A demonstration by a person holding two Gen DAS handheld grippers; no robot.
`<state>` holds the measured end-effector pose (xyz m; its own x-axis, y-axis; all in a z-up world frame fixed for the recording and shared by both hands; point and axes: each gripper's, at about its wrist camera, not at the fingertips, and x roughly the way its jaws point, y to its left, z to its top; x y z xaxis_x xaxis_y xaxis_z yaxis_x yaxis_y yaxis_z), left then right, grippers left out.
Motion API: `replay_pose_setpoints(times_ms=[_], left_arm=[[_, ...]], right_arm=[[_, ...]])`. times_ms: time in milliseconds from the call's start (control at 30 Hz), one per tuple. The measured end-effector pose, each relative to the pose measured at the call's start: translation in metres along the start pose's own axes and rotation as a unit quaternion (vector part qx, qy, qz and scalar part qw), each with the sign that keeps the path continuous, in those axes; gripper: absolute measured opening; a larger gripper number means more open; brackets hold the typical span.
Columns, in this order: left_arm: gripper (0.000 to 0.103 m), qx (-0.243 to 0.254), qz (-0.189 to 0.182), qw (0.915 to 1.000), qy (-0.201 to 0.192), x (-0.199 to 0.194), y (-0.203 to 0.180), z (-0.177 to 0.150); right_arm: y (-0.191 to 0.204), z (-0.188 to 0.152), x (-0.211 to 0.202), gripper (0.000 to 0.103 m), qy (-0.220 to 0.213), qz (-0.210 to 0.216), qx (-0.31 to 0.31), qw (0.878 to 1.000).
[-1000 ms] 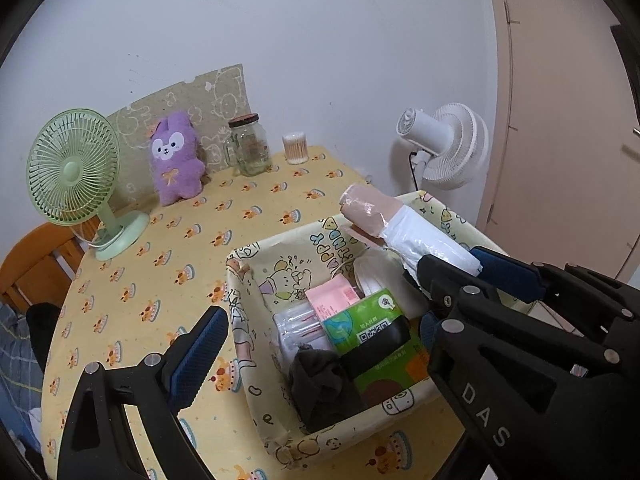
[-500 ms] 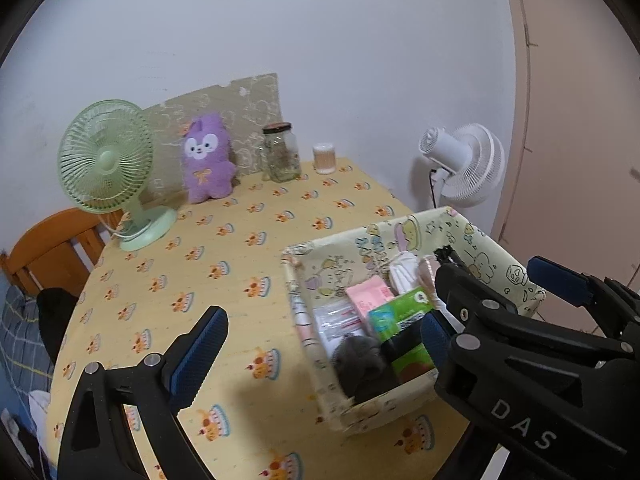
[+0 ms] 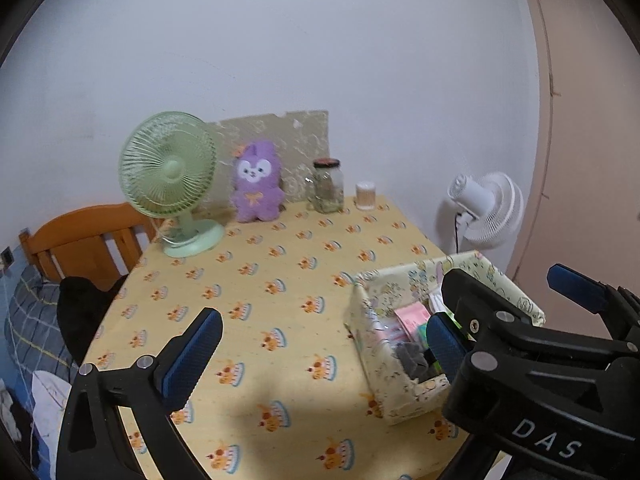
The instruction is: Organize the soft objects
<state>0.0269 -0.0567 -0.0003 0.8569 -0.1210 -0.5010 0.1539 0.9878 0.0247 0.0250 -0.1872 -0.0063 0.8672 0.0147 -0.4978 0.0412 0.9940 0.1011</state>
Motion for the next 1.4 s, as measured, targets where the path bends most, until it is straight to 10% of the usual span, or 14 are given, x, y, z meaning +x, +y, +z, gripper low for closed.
replay_pose_setpoints(times_ms=[1400], left_arm=[[0.103,-0.06,0.072,0.9932,-0.07,-0.076,0.084,-0.001]], right_arm=[[0.055,0.013,-0.069,0.103,-0.082,0.04,-0.044,0.995]])
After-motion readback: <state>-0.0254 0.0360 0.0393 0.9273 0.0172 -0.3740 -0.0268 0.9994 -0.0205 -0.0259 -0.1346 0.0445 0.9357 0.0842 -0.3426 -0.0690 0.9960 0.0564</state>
